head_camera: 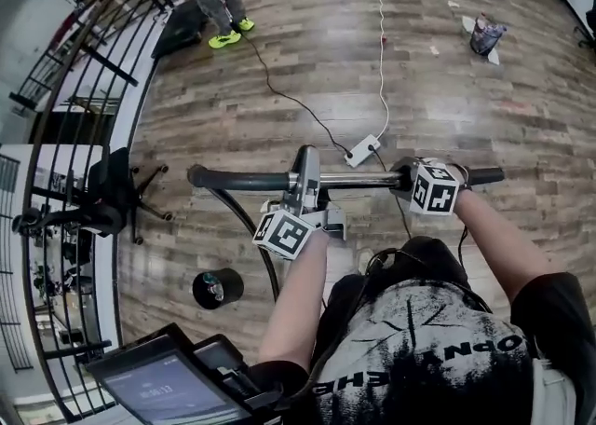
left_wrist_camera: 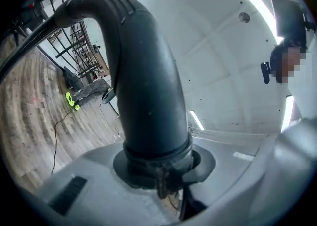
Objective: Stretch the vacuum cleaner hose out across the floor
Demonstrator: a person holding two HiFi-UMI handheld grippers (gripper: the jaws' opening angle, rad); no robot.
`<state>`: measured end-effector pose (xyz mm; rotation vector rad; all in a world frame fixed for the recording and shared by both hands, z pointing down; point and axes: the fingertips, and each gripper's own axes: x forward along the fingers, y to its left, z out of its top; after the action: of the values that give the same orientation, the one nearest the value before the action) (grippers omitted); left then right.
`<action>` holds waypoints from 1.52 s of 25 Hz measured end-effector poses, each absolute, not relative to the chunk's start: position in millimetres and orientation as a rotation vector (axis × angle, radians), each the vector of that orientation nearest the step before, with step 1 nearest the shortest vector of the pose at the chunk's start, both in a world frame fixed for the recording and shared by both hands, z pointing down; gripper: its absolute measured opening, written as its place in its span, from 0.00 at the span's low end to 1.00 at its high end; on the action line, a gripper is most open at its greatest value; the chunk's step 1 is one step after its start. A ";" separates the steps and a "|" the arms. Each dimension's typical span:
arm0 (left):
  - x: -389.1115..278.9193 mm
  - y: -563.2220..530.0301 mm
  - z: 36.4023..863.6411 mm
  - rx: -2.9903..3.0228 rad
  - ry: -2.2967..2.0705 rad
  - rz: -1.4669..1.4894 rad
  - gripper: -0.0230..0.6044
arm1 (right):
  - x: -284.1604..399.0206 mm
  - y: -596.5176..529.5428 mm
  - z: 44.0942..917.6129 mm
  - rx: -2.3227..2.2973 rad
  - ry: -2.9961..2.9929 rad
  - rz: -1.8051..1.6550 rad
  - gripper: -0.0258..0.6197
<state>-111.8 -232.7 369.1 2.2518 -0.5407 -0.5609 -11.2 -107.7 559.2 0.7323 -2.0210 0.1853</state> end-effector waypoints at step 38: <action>279.2 -474.0 478.0 1.824 -0.825 -0.726 0.16 | 441.2 -348.5 604.7 0.362 -1.937 0.171 0.23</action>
<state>279.2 -474.0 478.0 1.8238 -0.8251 -0.7265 441.2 -348.5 604.7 0.3620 -1.9365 0.1711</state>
